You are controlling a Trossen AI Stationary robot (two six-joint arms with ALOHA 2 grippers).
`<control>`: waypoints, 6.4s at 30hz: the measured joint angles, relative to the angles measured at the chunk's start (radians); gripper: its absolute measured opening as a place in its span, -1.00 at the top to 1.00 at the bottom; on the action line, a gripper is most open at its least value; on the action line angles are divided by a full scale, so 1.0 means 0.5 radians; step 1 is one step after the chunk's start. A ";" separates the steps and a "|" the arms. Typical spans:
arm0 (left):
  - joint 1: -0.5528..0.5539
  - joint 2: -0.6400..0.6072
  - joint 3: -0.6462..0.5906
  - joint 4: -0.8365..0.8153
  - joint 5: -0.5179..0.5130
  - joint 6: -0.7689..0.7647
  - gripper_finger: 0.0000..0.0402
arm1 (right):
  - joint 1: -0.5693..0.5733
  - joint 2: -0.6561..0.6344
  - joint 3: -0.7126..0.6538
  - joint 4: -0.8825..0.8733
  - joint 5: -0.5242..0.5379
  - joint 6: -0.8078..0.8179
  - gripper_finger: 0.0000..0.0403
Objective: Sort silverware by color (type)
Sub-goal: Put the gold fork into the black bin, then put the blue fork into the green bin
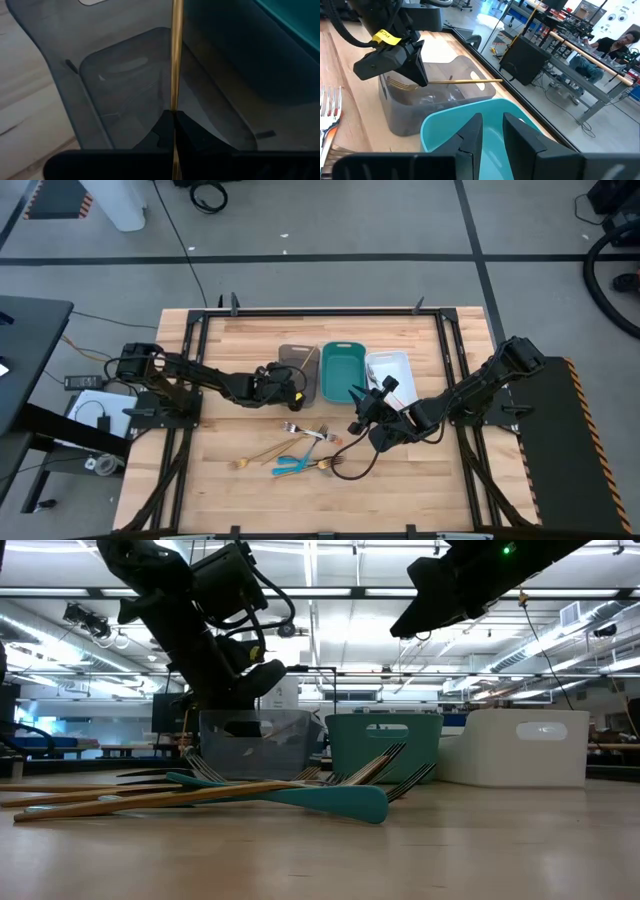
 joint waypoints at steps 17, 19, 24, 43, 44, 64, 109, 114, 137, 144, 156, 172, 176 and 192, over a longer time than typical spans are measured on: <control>-0.011 0.000 0.001 -0.053 0.106 -0.002 0.95 | 0.000 0.000 0.000 0.000 0.000 -0.001 0.59; -0.011 0.000 0.001 -0.053 0.106 -0.002 0.95 | 0.000 0.000 0.000 0.000 0.000 -0.001 0.59; -0.011 0.000 0.001 -0.053 0.116 -0.001 0.95 | 0.000 0.000 0.000 0.000 0.000 -0.001 0.59; -0.006 0.000 0.001 -0.159 0.151 -0.019 0.77 | 0.000 0.000 0.000 0.000 0.000 -0.001 0.59; -0.007 0.000 0.001 -0.161 0.152 -0.018 0.77 | 0.000 0.000 0.000 0.000 0.000 0.000 0.59; -0.007 -0.001 0.003 -0.234 0.155 0.005 0.35 | 0.000 0.000 0.000 0.002 -0.008 0.001 0.59; -0.201 -0.454 0.135 -0.404 -0.220 0.729 0.07 | -0.005 -0.002 0.003 0.010 -0.031 0.011 0.59; -0.302 -0.508 0.137 -0.385 -0.280 0.892 0.07 | -0.008 -0.002 0.002 0.054 -0.032 -0.038 0.59; -0.773 -0.531 0.132 -0.700 -0.082 1.682 0.07 | -0.173 -0.002 0.001 0.388 -0.834 -0.268 0.59; -0.846 -0.530 0.132 -0.771 -0.122 1.725 0.07 | -0.182 -0.002 0.001 0.438 -0.839 -0.282 0.59; -1.012 -0.531 -0.048 -0.562 -0.185 1.782 0.07 | -0.181 -0.002 0.001 0.438 -0.839 -0.283 0.59; -0.987 -0.531 -0.327 -0.007 -0.066 1.628 0.07 | -0.200 -0.001 0.001 0.437 -0.838 -0.284 0.59; -0.927 -0.531 -0.318 -0.004 0.080 1.518 0.07 | -0.199 0.000 0.000 0.436 -0.840 -0.284 0.59; -0.717 -0.526 -0.203 0.003 0.746 1.329 0.12 | -0.199 0.000 0.000 0.436 -0.839 -0.285 0.59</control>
